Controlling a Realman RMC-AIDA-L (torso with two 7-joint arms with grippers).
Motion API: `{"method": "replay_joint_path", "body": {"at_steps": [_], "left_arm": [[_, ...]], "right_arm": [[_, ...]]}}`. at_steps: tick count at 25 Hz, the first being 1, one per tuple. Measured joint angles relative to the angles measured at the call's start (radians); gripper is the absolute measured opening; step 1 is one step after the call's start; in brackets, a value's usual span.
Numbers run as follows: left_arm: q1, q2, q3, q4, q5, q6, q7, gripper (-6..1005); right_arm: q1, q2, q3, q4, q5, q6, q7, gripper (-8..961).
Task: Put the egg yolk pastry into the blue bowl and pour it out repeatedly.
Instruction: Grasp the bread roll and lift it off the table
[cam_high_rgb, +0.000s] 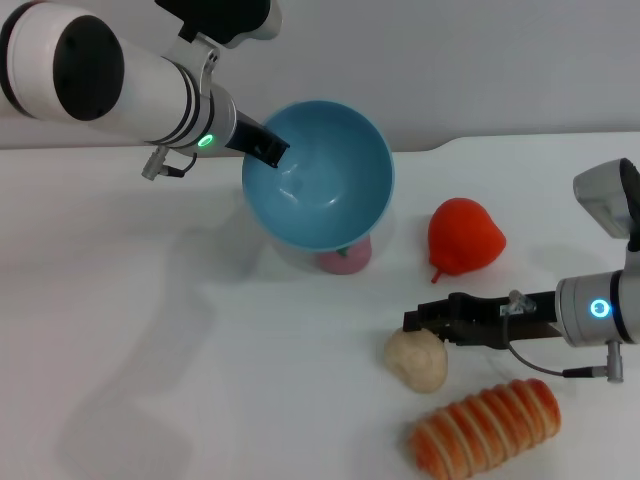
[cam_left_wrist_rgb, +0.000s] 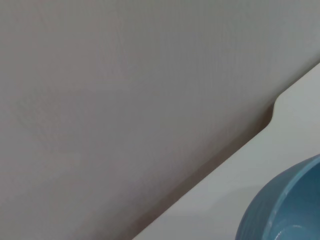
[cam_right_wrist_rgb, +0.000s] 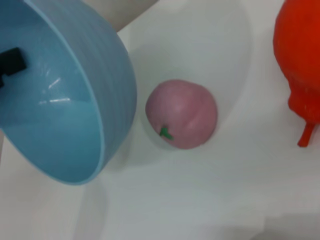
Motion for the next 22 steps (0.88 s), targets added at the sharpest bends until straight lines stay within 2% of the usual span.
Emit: {"method": "replay_joint_path", "body": {"at_steps": [4,13,18,22], "left_arm": [[0.004,0.0,0.0,-0.008,0.001,0.001,0.004,1],[0.008,0.004,0.0,-0.008,0.003,0.002,0.007,0],[0.011,0.004,0.0,-0.008,0.003,0.006,0.009,-1],[0.011,0.004,0.0,-0.009,0.004,0.011,0.01,0]], "right_arm": [[-0.006,0.002,0.0,0.001,-0.001,-0.012,0.007,402],[0.002,0.004,-0.022,0.017,-0.014,-0.003,0.033,477],[0.003,0.007,-0.041,0.006,-0.011,-0.003,0.023,453],[0.003,0.008,-0.035,-0.004,-0.008,-0.006,0.022,284]]}}
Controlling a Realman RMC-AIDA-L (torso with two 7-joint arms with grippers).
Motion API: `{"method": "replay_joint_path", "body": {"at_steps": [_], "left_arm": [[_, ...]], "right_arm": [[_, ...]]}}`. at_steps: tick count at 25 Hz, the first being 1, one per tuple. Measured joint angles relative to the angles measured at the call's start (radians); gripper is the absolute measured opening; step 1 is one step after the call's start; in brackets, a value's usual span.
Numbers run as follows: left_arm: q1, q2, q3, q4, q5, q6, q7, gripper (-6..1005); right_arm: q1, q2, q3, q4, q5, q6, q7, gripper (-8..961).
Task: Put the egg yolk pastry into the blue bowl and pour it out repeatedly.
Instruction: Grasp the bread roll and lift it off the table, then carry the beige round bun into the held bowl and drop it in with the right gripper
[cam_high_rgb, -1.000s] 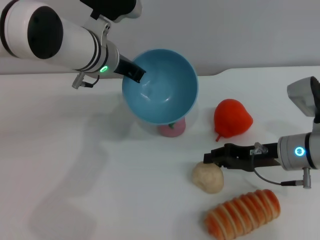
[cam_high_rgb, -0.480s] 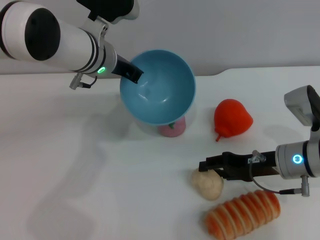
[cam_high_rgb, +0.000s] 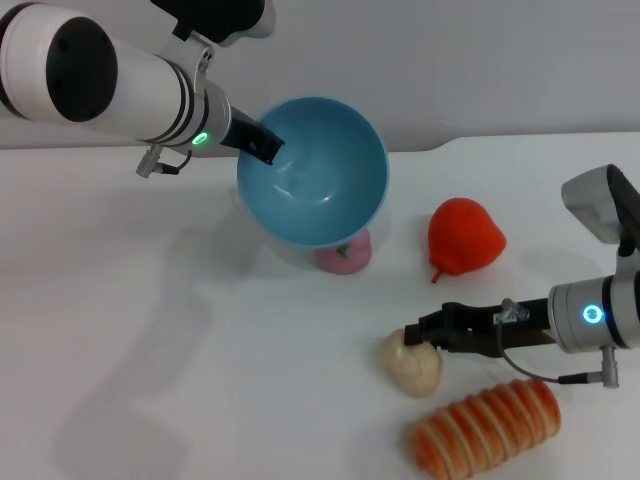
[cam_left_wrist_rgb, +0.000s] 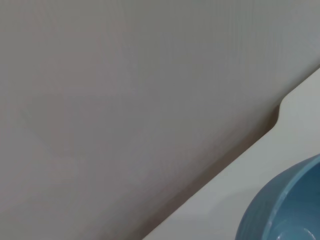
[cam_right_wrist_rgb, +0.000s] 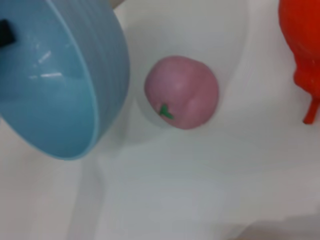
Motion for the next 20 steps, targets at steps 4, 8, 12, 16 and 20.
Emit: {"method": "replay_joint_path", "body": {"at_steps": [4,8,12,16,20], "left_arm": [[0.0,0.0,0.0,0.002,0.001,0.005,0.005,0],[0.003,-0.001,0.0,0.005,0.001,0.012,0.008,-1],[0.014,-0.003,0.006,0.001,0.0,0.023,0.008,-1],[0.018,-0.005,0.04,-0.003,-0.006,0.032,0.008,-1],[0.019,-0.006,0.06,-0.005,-0.007,0.033,0.005,-1]], "right_arm": [[-0.014,0.005,0.003,-0.043,0.027,-0.033,-0.021,196],[-0.033,0.004,-0.002,-0.086,0.161,-0.108,-0.125,140],[-0.039,0.001,-0.004,-0.155,0.209,-0.164,-0.162,106],[-0.027,0.001,-0.003,-0.211,0.213,-0.179,-0.171,78],[-0.017,0.001,0.001,-0.245,0.246,-0.165,-0.192,55]]}}
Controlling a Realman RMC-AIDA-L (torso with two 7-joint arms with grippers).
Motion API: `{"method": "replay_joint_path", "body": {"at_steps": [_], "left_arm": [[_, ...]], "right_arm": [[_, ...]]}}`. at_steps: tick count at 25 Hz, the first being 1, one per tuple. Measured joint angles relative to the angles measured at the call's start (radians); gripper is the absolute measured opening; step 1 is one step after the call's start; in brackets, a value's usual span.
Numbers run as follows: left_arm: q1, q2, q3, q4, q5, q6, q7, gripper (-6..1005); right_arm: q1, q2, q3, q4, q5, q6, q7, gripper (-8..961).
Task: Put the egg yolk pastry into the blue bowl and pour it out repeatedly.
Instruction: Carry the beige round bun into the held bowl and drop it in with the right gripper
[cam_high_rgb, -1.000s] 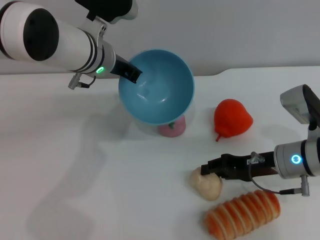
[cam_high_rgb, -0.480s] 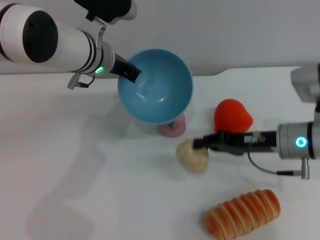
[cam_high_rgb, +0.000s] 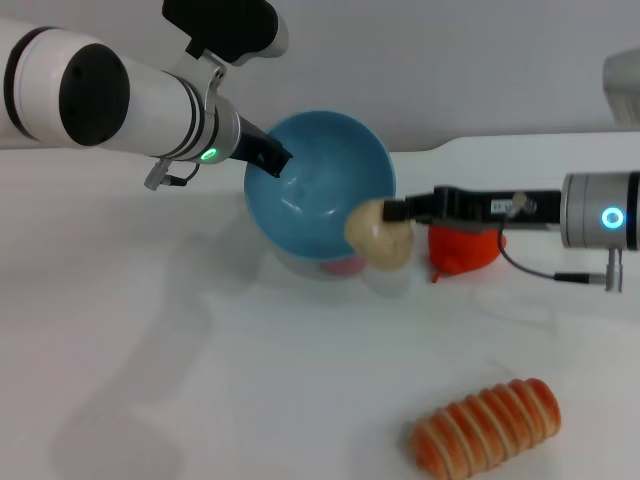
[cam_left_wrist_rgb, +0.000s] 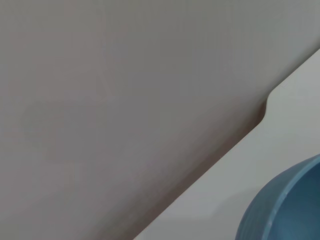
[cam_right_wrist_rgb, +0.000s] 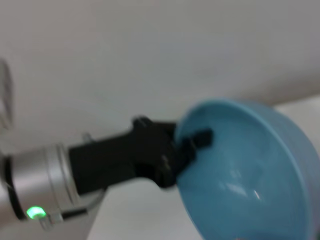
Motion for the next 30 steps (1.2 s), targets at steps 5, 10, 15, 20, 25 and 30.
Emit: {"method": "replay_joint_path", "body": {"at_steps": [5,10,15,20,25,30], "left_arm": [[0.004,-0.001,0.019,-0.027,-0.001,-0.013,0.0,0],[0.022,0.0,0.04,-0.074,-0.002,-0.027,-0.004,0],[0.044,0.001,0.041,-0.102,-0.002,-0.038,-0.004,0],[0.052,0.002,0.041,-0.113,-0.001,-0.045,0.001,-1],[0.054,0.002,0.041,-0.114,-0.001,-0.052,0.001,-2],[0.059,0.003,0.039,-0.114,-0.001,-0.053,0.0,-1]], "right_arm": [[0.039,-0.003,0.005,0.0,0.063,0.02,-0.042,33],[0.071,-0.003,-0.002,0.023,0.082,0.072,-0.054,25],[0.07,-0.003,0.005,0.06,0.083,0.16,-0.051,19],[0.067,-0.005,0.008,0.079,0.103,0.176,-0.062,16],[0.059,-0.002,-0.001,0.08,0.18,0.165,-0.159,46],[0.056,-0.001,0.001,0.08,0.19,0.157,-0.185,97]]}}
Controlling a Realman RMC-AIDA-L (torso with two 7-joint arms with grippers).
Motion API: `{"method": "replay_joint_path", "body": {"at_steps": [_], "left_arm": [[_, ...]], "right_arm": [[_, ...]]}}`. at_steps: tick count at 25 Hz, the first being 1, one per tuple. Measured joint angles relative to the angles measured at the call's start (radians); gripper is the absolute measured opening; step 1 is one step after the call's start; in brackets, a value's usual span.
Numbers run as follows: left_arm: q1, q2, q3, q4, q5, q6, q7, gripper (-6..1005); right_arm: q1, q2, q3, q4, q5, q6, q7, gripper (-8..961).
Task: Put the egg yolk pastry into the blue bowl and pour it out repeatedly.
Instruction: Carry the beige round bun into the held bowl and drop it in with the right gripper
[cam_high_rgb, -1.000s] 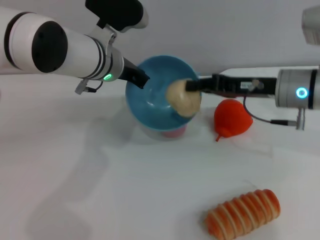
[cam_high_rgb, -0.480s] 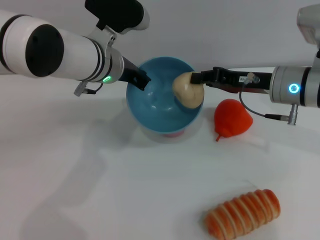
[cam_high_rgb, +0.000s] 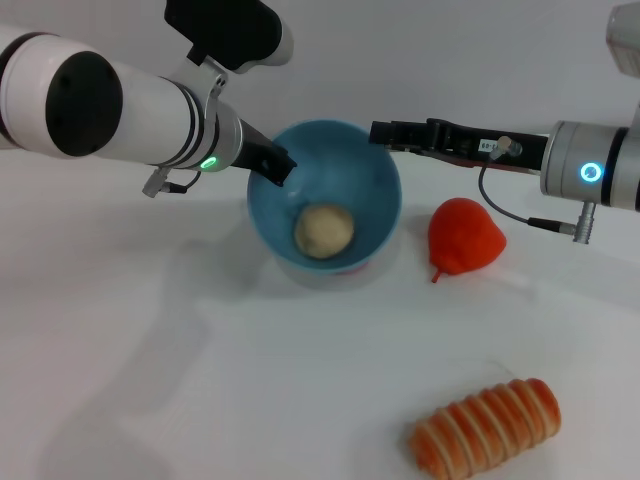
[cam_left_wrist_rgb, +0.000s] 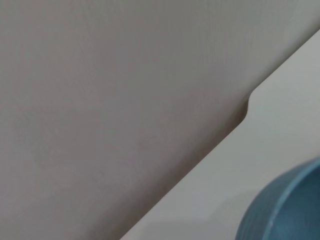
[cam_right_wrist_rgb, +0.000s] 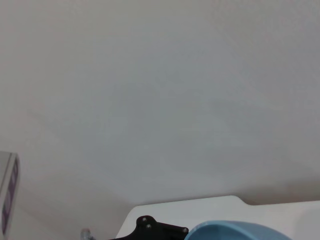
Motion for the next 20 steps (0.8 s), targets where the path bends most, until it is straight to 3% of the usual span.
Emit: {"method": "replay_joint_path", "body": {"at_steps": [7,11,20], "left_arm": [[0.0,0.0,0.003,0.001,0.0,0.003,0.002,0],[0.0,0.0,0.002,0.008,-0.001,0.016,0.002,0],[0.001,0.0,-0.002,0.009,-0.001,0.038,0.002,0]], "right_arm": [[-0.019,0.0,0.003,0.003,0.012,-0.004,-0.008,348],[-0.07,0.006,-0.004,-0.037,0.058,-0.058,-0.158,486],[-0.184,0.012,0.002,-0.075,0.102,-0.017,-0.641,483]]}}
